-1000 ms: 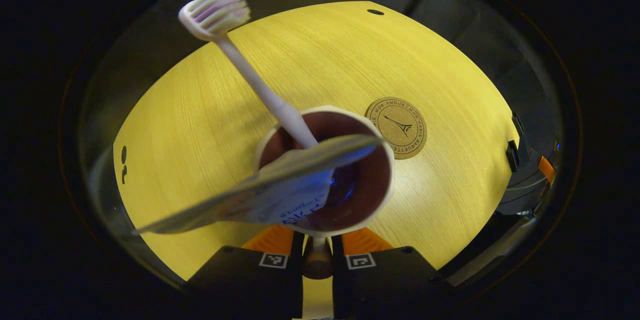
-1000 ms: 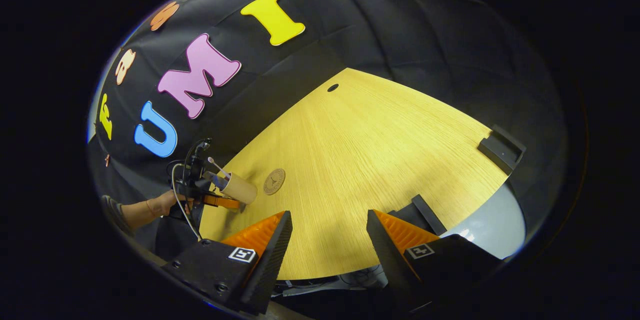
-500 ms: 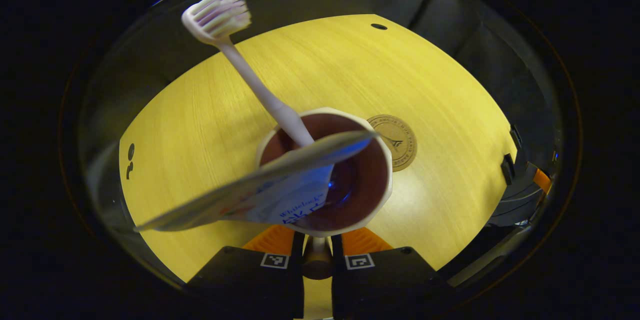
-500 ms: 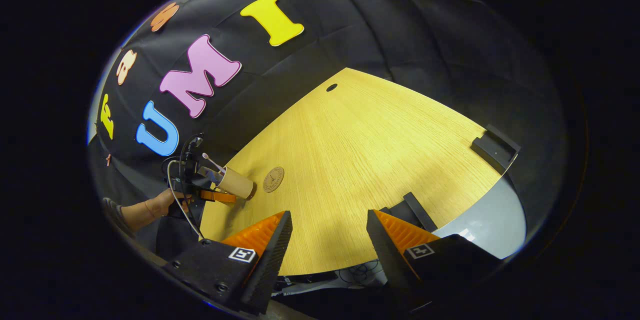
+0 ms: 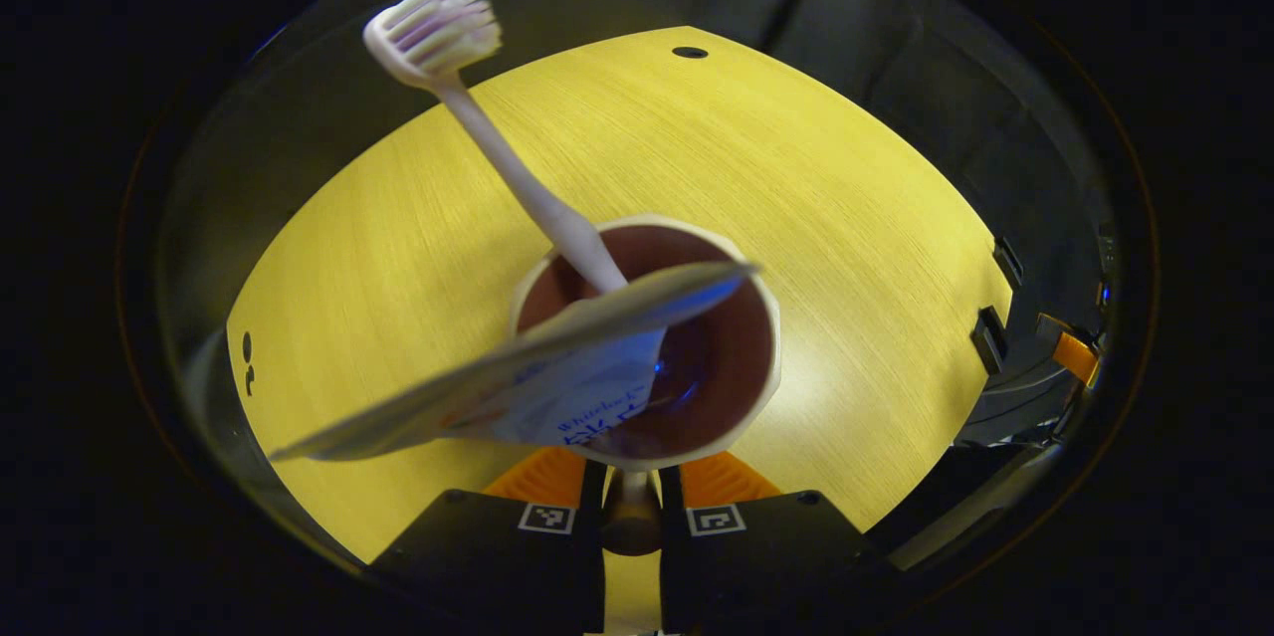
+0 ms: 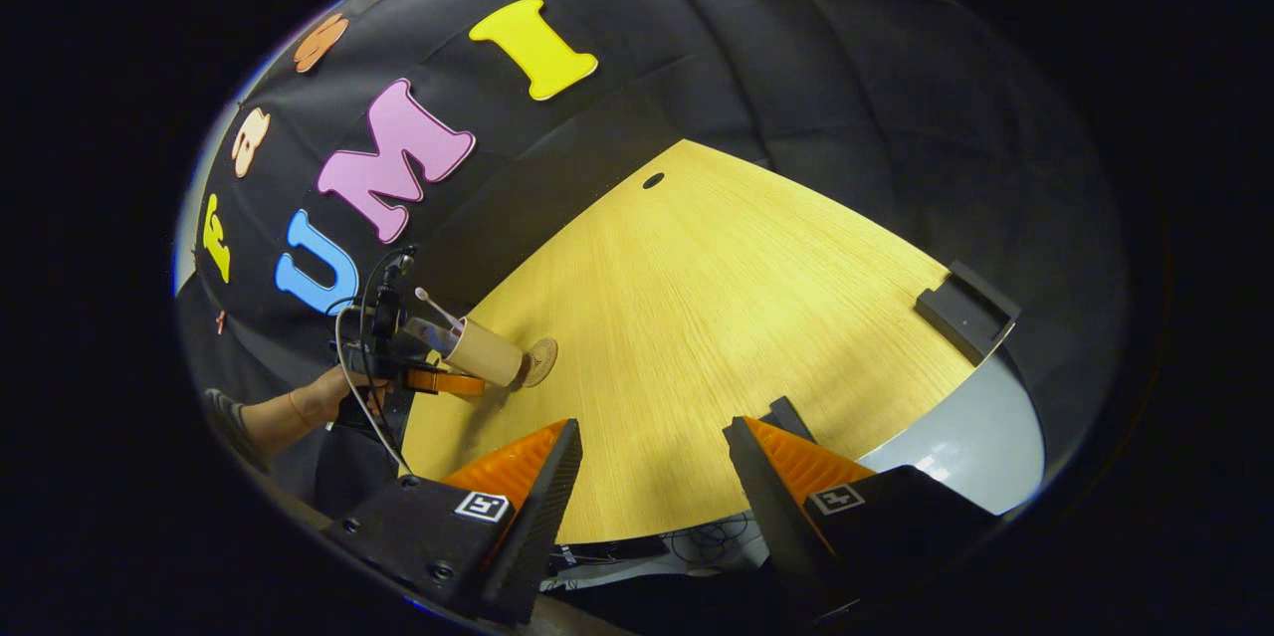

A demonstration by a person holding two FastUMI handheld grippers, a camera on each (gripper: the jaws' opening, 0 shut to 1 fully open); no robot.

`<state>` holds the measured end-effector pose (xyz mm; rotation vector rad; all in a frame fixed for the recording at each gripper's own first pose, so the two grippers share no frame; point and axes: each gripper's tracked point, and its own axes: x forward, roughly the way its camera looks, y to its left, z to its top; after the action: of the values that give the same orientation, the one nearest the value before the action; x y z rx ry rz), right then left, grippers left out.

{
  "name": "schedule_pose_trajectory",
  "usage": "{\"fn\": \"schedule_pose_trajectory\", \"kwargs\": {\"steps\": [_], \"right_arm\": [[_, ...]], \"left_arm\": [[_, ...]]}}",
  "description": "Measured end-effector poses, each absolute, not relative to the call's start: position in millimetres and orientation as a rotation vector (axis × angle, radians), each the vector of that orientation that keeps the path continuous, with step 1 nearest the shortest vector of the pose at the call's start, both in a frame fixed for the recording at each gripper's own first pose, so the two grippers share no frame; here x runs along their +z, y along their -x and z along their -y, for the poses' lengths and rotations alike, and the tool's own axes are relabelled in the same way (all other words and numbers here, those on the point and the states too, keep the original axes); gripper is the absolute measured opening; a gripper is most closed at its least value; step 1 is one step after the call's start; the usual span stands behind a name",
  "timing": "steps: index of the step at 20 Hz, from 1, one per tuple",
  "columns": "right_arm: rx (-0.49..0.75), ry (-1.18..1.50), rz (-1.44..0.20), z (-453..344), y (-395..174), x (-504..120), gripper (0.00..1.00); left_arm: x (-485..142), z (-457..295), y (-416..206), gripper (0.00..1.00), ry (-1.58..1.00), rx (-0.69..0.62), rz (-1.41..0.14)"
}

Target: Put the toothbrush and toothpaste on the desktop into the cup, then pick up the cup and place it on the coaster on the desktop.

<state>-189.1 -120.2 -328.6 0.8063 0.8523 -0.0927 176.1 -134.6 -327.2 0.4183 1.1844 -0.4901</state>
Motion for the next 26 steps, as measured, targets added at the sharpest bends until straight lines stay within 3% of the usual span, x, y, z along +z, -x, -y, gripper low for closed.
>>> {"fn": "schedule_pose_trajectory", "kwargs": {"steps": [6,7,8,18,20,21,22,23,24,25,26], "right_arm": [[-0.129,-0.825,-0.854,139.5,198.4,-333.9,0.92],[-0.135,-0.827,-0.851,142.4,199.0,-334.3,0.92],[-0.136,-0.828,-0.850,144.0,199.3,-334.8,0.92],[-0.142,-0.837,-0.869,148.7,205.5,-340.8,0.92],[-0.136,-0.833,-0.870,148.1,204.2,-341.5,0.92],[-0.133,-0.834,-0.870,147.7,203.1,-341.0,0.92],[-0.131,-0.836,-0.870,146.0,201.1,-340.3,0.92],[-0.129,-0.836,-0.873,145.2,199.7,-340.7,0.92],[-0.127,-0.832,-0.879,144.3,198.0,-342.3,0.92],[-0.120,-0.828,-0.888,142.2,196.2,-342.1,0.92],[-0.112,-0.824,-0.897,139.8,195.9,-343.4,0.93]], "left_arm": [[-333.4,156.8,-182.2,0.26,-0.444,-0.498,-1.191],[-335.0,159.0,-182.5,0.31,-0.448,-0.497,-1.194],[-337.0,159.9,-182.6,0.26,-0.451,-0.496,-1.197],[-347.2,164.7,-184.2,0.27,-0.476,-0.476,-1.208],[-346.9,164.3,-184.0,0.33,-0.472,-0.478,-1.213],[-346.1,165.0,-182.2,0.30,-0.473,-0.488,-1.221],[-344.2,165.7,-181.4,0.37,-0.473,-0.494,-1.218],[-341.7,167.9,-182.0,0.34,-0.473,-0.500,-1.212],[-341.1,168.7,-180.4,0.39,-0.469,-0.510,-1.201],[-338.3,171.2,-179.8,0.48,-0.463,-0.516,-1.191],[-336.7,170.2,-181.8,0.65,-0.464,-0.509,-1.177]]}}
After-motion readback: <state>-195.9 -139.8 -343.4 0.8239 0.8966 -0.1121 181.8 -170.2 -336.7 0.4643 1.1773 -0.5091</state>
